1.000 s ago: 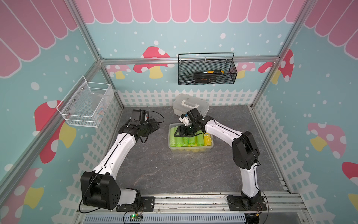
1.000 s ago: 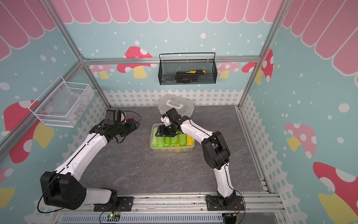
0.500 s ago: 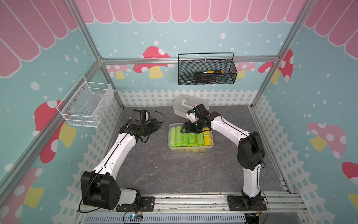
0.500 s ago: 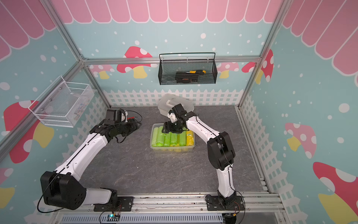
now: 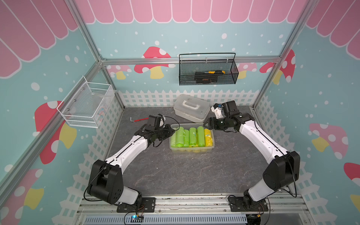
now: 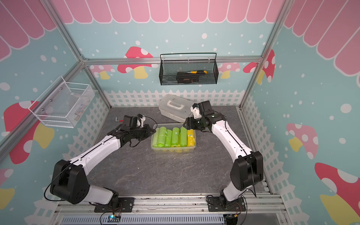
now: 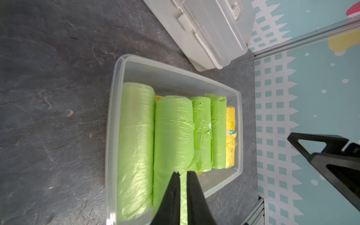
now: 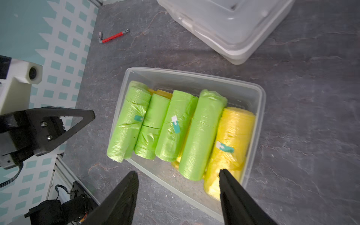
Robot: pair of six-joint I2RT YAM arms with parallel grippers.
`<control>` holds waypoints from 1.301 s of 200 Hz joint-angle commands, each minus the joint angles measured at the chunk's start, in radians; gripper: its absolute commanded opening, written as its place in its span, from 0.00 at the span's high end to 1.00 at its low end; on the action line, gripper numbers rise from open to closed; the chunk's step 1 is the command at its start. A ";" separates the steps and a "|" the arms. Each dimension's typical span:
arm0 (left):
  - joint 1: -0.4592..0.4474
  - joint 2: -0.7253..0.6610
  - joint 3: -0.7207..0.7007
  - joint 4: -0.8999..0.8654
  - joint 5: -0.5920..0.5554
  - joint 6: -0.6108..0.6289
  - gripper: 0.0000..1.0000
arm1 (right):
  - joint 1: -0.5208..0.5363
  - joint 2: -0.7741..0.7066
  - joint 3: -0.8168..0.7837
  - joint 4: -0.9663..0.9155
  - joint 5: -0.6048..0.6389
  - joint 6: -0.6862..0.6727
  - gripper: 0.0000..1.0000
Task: Put the roll of trash bags into the storage box
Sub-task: Place the roll of trash bags in the storage box, then adjust the roll of trash bags in the storage box.
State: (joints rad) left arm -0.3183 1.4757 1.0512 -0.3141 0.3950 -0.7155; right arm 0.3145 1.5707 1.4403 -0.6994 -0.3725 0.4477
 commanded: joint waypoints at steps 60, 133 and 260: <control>-0.083 0.142 0.014 0.221 0.098 -0.063 0.89 | -0.093 -0.105 -0.150 -0.020 -0.027 -0.048 0.33; -0.086 0.173 -0.071 0.217 0.028 -0.105 0.90 | -0.116 -0.102 -0.165 -0.019 -0.043 -0.060 0.33; -0.087 0.257 -0.085 0.229 -0.009 -0.098 0.90 | -0.130 -0.101 -0.184 -0.020 -0.054 -0.069 0.34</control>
State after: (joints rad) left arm -0.4129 1.6752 1.0027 -0.0055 0.4675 -0.8234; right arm 0.1898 1.4906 1.2690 -0.7109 -0.4183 0.3958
